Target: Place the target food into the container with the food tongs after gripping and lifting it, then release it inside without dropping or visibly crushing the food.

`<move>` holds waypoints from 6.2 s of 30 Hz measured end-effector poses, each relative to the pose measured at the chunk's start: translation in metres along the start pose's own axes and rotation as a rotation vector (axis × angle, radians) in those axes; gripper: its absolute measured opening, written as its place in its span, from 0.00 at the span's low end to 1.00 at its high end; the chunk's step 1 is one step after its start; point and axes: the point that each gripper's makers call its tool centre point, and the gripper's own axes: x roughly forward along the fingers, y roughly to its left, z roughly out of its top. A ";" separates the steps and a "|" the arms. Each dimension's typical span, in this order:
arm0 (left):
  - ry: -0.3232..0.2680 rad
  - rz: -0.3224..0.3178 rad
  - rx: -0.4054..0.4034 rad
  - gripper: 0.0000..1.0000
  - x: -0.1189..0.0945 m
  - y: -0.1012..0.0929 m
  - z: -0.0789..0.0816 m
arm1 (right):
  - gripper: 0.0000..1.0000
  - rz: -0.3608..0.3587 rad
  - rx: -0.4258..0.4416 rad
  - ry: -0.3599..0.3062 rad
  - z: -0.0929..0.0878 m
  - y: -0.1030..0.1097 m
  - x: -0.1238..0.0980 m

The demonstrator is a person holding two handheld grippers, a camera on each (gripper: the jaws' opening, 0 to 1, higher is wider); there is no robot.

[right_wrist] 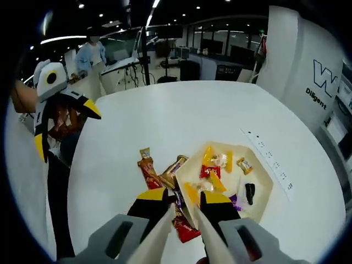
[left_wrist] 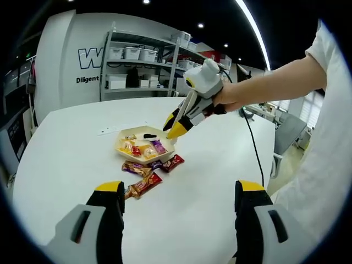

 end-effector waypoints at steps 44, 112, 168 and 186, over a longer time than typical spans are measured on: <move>0.017 0.018 0.002 0.79 -0.007 0.002 -0.005 | 0.20 0.130 -0.387 0.075 -0.030 0.037 0.016; 0.020 0.032 -0.009 0.79 -0.007 0.011 -0.003 | 0.20 0.220 -0.355 0.181 -0.062 0.049 0.035; 0.011 0.029 -0.016 0.79 -0.006 0.008 -0.003 | 0.17 0.227 -0.337 0.186 -0.054 0.046 0.025; -0.018 0.031 -0.007 0.79 -0.008 0.006 0.005 | 0.18 0.073 -0.274 0.132 0.011 -0.023 0.001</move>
